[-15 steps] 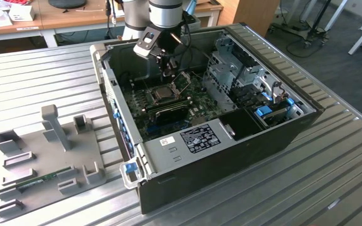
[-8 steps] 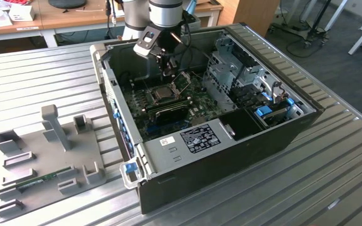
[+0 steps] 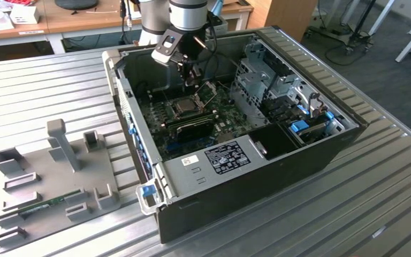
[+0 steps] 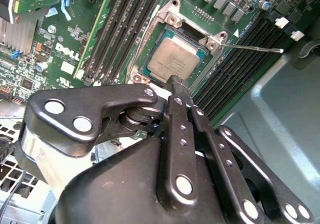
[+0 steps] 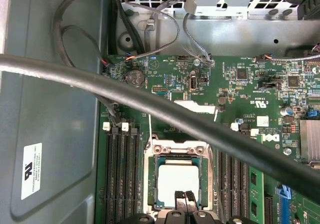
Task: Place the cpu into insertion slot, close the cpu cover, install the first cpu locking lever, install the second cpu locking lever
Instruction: 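Close the cpu cover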
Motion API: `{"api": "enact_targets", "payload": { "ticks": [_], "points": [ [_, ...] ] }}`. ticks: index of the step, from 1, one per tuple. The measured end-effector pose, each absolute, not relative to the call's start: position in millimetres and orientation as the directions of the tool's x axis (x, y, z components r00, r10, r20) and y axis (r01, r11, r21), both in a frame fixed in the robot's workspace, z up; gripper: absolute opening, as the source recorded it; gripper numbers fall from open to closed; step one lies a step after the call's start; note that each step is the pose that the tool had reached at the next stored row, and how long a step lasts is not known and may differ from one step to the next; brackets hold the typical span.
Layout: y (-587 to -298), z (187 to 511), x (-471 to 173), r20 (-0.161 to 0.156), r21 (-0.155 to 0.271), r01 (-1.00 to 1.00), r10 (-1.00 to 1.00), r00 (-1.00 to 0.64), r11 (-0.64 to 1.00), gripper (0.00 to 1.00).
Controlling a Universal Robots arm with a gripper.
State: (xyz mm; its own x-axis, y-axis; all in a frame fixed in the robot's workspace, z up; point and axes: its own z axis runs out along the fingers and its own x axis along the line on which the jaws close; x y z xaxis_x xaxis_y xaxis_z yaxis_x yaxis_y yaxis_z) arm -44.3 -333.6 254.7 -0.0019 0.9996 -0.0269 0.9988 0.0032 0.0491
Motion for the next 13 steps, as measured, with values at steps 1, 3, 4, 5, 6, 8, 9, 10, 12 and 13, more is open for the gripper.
{"api": "enact_targets", "payload": {
  "ticks": [1, 3, 4, 5, 6, 8, 9, 10, 12, 13],
  "points": [
    [-333.6, 254.7, -44.3, -0.027, 0.049, 0.999, 1.0, -0.002, 0.003, 0.1],
    [-333.6, 254.7, -43.8, -0.027, 0.049, 0.999, 1.0, -0.002, 0.003, 0.1],
    [-333.6, 254.8, -43.6, -0.027, 0.049, 0.999, 1.0, -0.002, 0.003, 0.1],
    [-333.6, 254.8, -43.6, -0.027, 0.049, 0.999, 1.0, -0.002, 0.003, 0.1],
    [-333.6, 254.7, -43.6, -0.027, 0.049, 0.999, 1.0, -0.002, 0.003, 0.1],
    [-333.6, 254.7, -43.5, -0.027, 0.049, 0.999, 1.0, -0.002, 0.003, 0.1],
    [-333.6, 254.7, -43.4, -0.027, 0.049, 0.999, 1.0, -0.002, 0.003, 0.1],
    [-333.6, 254.7, -43.2, -0.027, 0.049, 0.999, 1.0, -0.002, 0.003, 0.1],
    [-333.6, 254.7, -42.4, -0.027, 0.049, 0.999, 1.0, -0.002, 0.003, 0.1],
    [-333.6, 254.7, -41.8, -0.027, 0.049, 0.999, 1.0, -0.002, 0.003, 0.1]
  ]
}}
